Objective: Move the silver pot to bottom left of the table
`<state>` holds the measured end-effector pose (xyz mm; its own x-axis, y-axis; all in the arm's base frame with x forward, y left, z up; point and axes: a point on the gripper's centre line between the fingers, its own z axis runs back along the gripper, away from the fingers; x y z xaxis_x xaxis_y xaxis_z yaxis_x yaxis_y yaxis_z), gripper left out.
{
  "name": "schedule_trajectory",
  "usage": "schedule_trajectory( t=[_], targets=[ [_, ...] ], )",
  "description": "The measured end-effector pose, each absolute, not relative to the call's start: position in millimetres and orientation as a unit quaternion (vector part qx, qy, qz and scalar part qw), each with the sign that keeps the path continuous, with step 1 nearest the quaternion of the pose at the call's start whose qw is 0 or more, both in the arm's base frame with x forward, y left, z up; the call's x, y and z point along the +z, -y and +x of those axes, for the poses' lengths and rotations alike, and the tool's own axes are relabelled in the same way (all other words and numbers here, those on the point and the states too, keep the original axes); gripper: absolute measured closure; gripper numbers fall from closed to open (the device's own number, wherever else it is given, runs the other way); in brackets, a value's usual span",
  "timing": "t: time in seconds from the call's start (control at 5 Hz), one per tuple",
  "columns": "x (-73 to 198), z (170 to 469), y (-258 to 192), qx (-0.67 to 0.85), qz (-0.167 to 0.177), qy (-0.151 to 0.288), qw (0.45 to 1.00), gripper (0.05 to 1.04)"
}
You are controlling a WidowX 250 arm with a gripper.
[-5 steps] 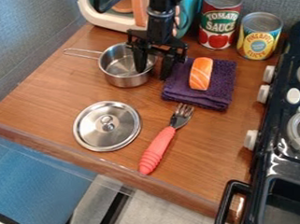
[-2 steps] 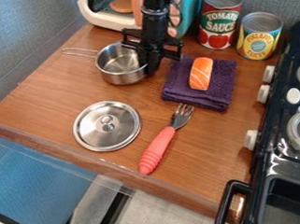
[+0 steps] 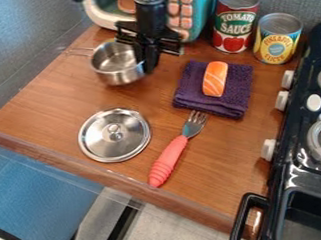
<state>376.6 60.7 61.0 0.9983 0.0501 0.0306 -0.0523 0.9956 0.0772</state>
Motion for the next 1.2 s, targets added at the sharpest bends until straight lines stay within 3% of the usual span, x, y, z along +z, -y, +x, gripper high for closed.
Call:
schedule_trajectory(
  t=[0.6, 1.0, 1.2],
  targets=[
    [53, 311, -113, -0.017, 0.026, -0.025, 0.999, 1.001],
    [40, 301, -116, -0.042, 0.028, -0.041, 0.998, 0.981],
    [37, 302, -106, -0.053, 0.032, -0.054, 0.997, 0.807]
  ],
)
